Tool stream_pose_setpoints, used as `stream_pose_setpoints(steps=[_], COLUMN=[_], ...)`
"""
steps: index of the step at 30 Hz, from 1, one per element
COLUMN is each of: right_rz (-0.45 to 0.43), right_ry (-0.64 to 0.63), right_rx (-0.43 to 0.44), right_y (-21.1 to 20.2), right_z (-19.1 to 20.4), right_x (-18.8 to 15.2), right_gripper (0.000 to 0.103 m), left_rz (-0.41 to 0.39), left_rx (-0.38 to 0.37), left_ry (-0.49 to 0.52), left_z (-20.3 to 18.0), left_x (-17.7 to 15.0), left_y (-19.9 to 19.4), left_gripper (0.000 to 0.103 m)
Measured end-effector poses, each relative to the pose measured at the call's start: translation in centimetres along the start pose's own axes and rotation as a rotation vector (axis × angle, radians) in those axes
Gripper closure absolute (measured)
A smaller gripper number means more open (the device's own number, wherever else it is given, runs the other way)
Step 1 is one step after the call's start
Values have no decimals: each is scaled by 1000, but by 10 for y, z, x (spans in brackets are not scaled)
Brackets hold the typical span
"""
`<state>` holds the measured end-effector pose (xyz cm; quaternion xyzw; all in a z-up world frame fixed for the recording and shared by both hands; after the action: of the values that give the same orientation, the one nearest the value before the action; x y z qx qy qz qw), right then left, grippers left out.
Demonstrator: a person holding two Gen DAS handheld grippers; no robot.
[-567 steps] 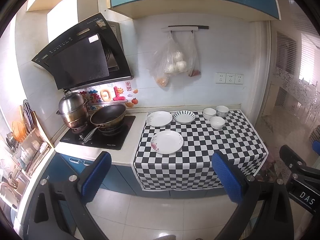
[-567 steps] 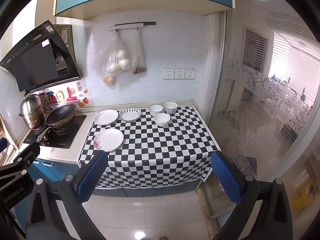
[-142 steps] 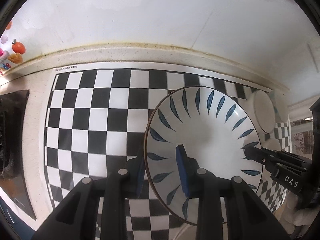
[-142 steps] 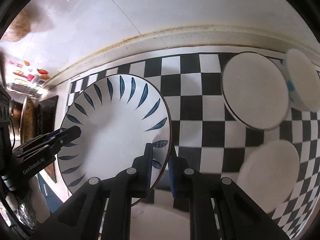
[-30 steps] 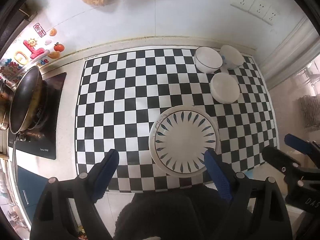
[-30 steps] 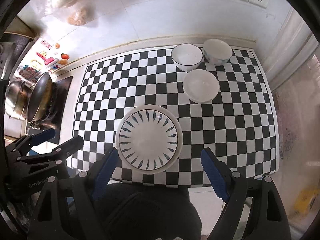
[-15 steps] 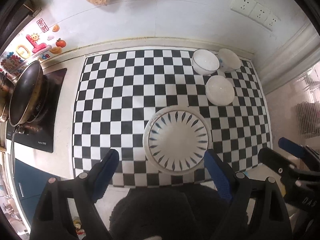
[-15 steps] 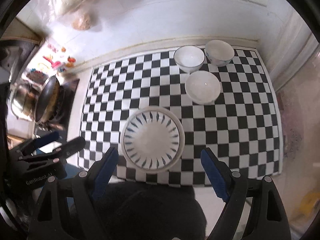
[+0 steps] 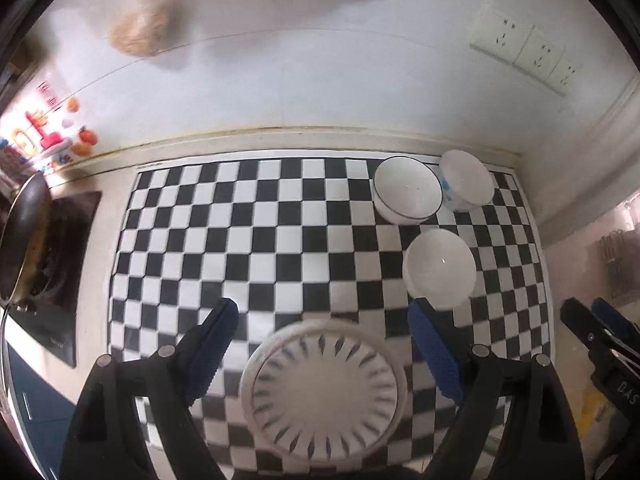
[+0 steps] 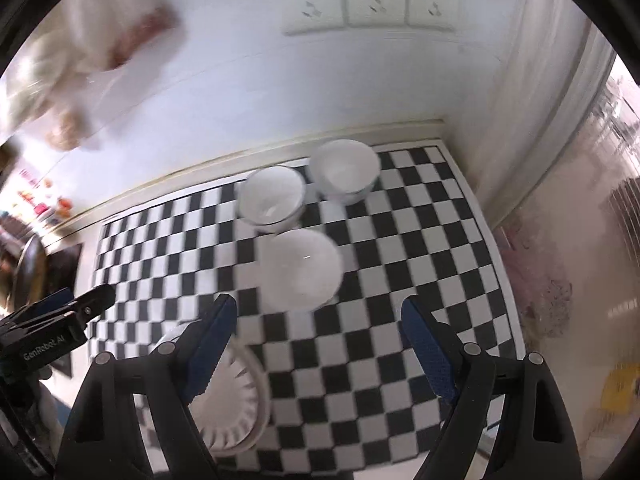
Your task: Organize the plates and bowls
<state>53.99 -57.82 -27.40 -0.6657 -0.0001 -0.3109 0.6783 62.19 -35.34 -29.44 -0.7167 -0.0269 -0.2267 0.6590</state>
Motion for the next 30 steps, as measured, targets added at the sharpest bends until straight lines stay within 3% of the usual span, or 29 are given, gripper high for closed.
stream_pose_setpoints(steps=[10, 14, 15, 17, 21, 23, 26, 27, 30], right_rz=[130, 208, 226, 278, 350, 376, 392, 394, 387], right_ry=[56, 76, 81, 111, 140, 148, 175, 177, 142], right_rx=[15, 40, 53, 87, 136, 135, 175, 187, 160], right_y=[114, 165, 176, 200, 232, 244, 254, 254, 252], right_z=[-49, -59, -60, -63, -64, -63, -63, -61, -55], right_x=[24, 27, 26, 22, 15, 11, 4, 4, 2], right_gripper=[17, 21, 22, 30, 50, 74, 93, 95, 95], left_rz=[103, 197, 219, 256, 306, 319, 352, 361, 365], left_rx=[4, -14, -22, -40, -47, -47, -51, -57, -91], left_ry=[84, 107, 107, 130, 163, 176, 190, 193, 204], left_z=[-57, -75, -79, -89, -106, -111, -118, -119, -126], left_x=[33, 35, 34, 34, 33, 33, 31, 29, 25], left_y=[99, 145, 155, 172, 193, 202, 215, 218, 217], left_gripper=[16, 17, 22, 25, 46, 58, 77, 83, 85])
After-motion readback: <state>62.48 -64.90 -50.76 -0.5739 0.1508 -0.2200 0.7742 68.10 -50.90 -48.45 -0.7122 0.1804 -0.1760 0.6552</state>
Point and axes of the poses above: each gripper's, at about its wrist camera, not at the fingertips, and y roughly the way its jaws point, z to its left, x to its top, the point moved 3 cm from there along y, roughly the way its jaws point, and after that the axes turned 2 degrees about x, right-handed, at the moved point
